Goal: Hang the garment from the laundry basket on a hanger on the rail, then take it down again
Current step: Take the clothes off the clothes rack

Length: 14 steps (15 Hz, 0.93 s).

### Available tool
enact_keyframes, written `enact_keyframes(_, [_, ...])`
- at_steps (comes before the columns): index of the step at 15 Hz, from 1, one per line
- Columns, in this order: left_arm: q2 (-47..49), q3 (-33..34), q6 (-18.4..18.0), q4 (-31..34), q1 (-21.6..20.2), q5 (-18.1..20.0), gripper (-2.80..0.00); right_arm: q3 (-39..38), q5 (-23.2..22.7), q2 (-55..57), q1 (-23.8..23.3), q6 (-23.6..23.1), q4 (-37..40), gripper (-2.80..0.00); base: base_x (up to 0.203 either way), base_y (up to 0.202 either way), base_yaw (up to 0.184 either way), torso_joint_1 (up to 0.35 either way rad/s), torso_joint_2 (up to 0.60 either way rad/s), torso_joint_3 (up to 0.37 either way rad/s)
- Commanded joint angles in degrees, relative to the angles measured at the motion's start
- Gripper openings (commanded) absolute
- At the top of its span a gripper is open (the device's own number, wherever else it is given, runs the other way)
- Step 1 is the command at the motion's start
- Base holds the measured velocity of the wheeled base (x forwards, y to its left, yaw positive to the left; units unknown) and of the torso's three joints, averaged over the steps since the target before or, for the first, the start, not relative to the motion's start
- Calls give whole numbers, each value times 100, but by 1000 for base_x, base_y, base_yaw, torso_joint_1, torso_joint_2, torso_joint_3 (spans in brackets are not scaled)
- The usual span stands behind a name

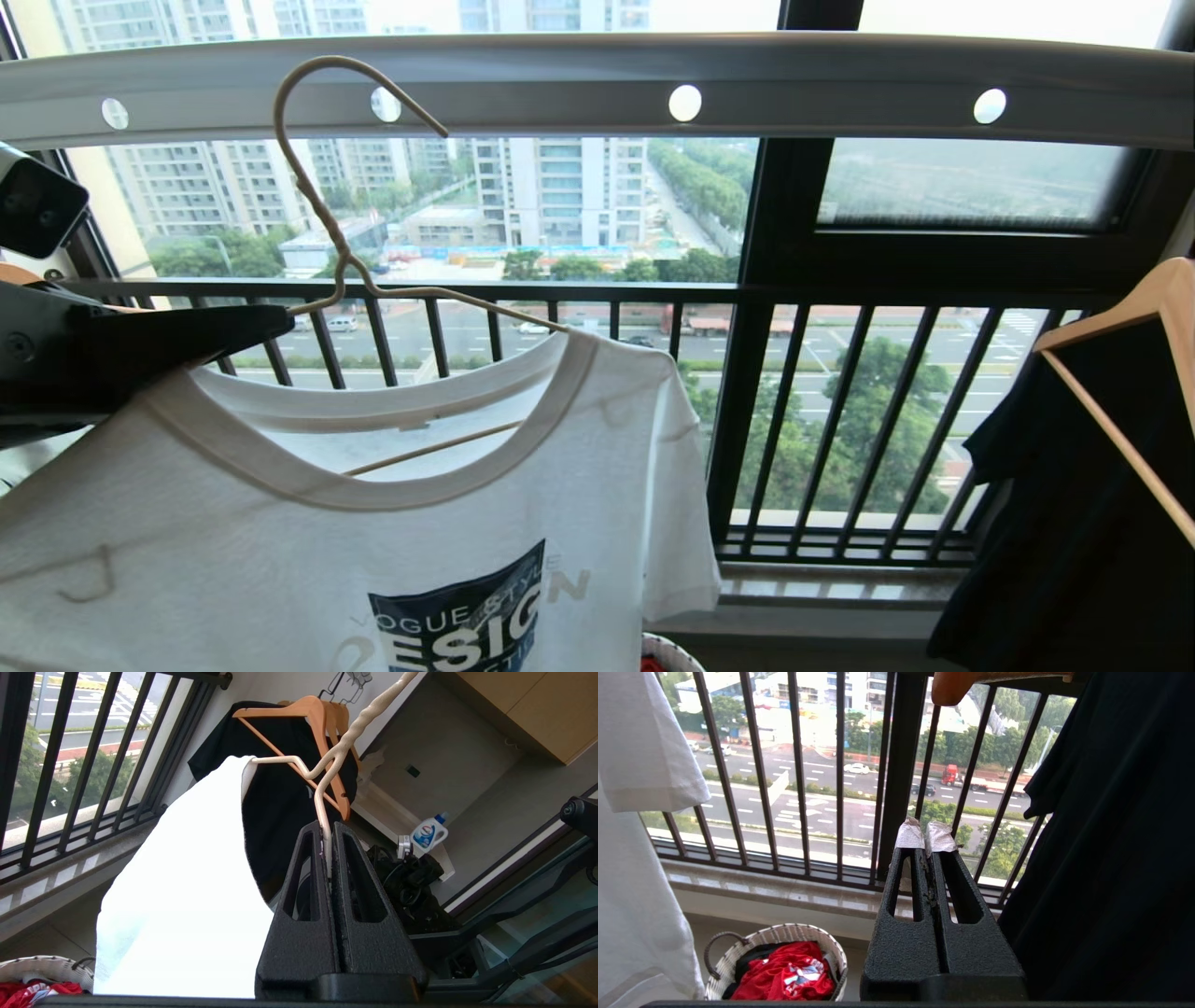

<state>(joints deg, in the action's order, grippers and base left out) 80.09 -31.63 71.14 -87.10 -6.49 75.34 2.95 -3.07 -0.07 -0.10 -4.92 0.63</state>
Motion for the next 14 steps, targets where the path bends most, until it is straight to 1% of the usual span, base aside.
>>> enact_keyframes(1, [146, 94, -205, -56, 116, -2, -280, 293, -137, 40, 1, 0, 15, -280, 0, 0, 0, 0, 0, 0])
enact_keyframes(2, [171, 155, -381, -56, 122, -11, -280, 392, -145, 111, -1, 6, 16, -280, 0, 0, 0, 0, 0, 0])
enact_keyframes(4, [329, 268, -921, -56, 122, -19, -280, 681, -143, 291, 1, 14, 16, -280, 0, 0, 0, 0, 0, 0])
enact_keyframes(5, [439, 308, -1128, -56, 122, -19, -280, 807, -146, 429, 1, 23, 12, -280, 0, 0, 0, 0, 0, 0])
enact_keyframes(7, [517, 316, -1221, -56, 122, -50, -280, 1013, -152, 787, -1, 127, -15, -280, 0, 0, 0, 0, 0, 0])
enact_keyframes(8, [527, 321, -1265, -56, 122, -182, -280, 1152, -162, 1032, 0, 282, -22, -280, 0, 0, 0, 0, 0, 0])
enact_keyframes(9, [563, 330, -1343, -56, 148, -427, -280, 1338, -199, 1301, 0, 472, -29, -280, 0, 0, 0, 0, 0, 0])
enact_keyframes(10, [651, 361, -1516, -56, 285, -697, -280, 1577, -273, 1572, 1, 659, -33, -280, 0, 0, 0, 0, 0, 0])
enact_keyframes(11, [735, 437, -1777, -56, 382, -897, -280, 1783, -378, 1811, 0, 839, -35, -280, 0, 0, 0, 0, 0, 0])
enact_keyframes(13, [922, 528, -2172, -56, 601, -1073, -280, 2069, -693, 2215, -6, 1140, -61, -280, 0, 0, 0, 0, 0, 0])
enact_keyframes(14, [1031, 581, -2304, -56, 676, -1127, -280, 2129, -828, 2415, -7, 1220, -76, -280, 0, 0, 0, 0, 0, 0])
